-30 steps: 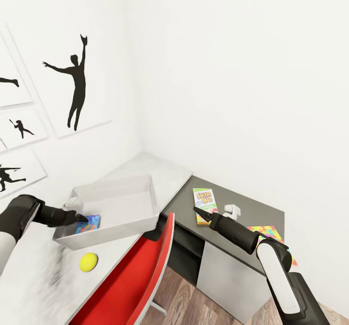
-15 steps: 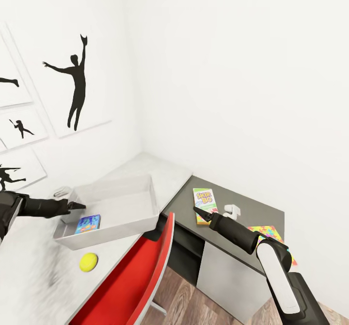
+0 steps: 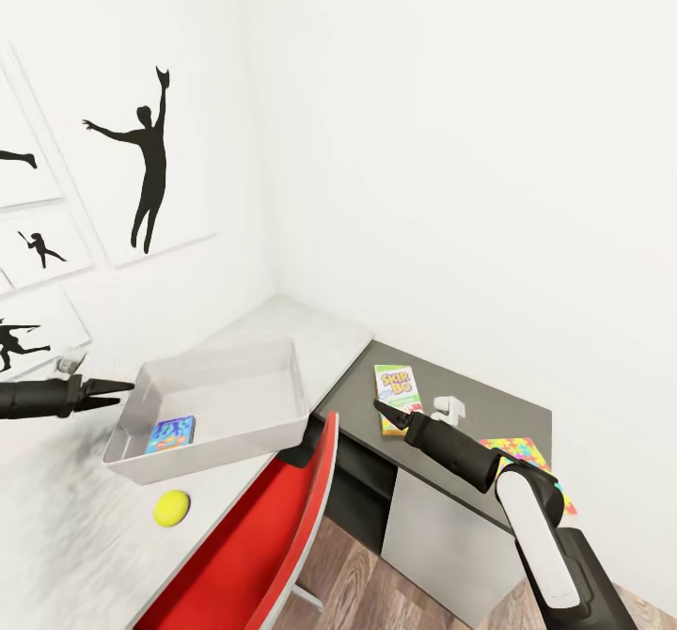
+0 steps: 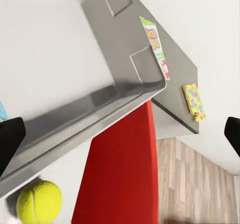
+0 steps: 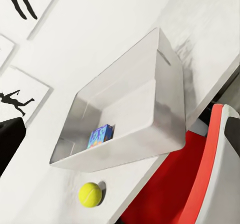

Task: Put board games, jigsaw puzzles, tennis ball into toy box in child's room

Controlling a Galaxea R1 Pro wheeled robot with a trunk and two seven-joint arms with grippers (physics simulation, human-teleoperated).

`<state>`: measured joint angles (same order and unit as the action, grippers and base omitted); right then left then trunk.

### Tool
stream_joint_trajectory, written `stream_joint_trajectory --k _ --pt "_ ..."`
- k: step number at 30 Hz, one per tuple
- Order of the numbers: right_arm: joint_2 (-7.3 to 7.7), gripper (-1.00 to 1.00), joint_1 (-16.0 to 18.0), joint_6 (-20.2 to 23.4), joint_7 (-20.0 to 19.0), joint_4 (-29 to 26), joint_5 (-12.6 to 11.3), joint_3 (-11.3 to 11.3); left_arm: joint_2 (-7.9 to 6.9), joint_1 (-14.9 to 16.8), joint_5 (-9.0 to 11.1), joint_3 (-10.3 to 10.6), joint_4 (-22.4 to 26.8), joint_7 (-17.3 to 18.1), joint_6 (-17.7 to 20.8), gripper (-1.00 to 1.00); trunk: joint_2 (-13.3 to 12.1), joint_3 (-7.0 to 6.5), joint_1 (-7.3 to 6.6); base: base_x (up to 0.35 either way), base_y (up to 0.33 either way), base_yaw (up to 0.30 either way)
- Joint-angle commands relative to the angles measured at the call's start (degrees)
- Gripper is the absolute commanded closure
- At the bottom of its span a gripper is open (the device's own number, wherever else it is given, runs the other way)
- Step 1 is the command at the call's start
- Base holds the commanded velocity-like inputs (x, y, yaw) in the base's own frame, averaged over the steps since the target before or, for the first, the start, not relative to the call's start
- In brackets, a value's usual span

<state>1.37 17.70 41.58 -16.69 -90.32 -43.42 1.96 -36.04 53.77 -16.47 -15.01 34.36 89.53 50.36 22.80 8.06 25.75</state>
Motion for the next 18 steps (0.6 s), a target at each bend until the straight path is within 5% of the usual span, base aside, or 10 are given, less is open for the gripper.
stream_joint_trajectory --k 1,9,15,18 --pt "0.0 -1.0 0.05 -0.25 -0.13 -0.03 0.01 0.06 -0.26 -0.03 -0.32 -1.04 -0.04 0.47 0.58 -1.0 0.12 0.12 0.04 0.0 0.0 0.0" --pt "0.28 -1.0 0.07 -2.38 -0.18 -0.03 0.0 0.22 -0.85 -0.99 2.07 -4.38 -1.53 0.47 0.34 -1.0 0.12 -0.02 0.04 0.0 0.0 0.0" --pt "0.13 -1.0 0.13 -2.67 -0.19 -0.01 0.02 0.24 -1.11 -1.78 4.85 -4.83 -11.48 0.47 -7.34 -1.0 0.12 -0.5 0.04 0.0 0.0 0.0" --pt "-0.15 -1.0 0.14 -2.78 -0.19 0.22 0.06 0.24 -1.53 -1.88 7.96 -5.31 -16.52 0.47 -10.48 -1.0 0.12 -0.77 0.04 0.0 0.0 0.0"
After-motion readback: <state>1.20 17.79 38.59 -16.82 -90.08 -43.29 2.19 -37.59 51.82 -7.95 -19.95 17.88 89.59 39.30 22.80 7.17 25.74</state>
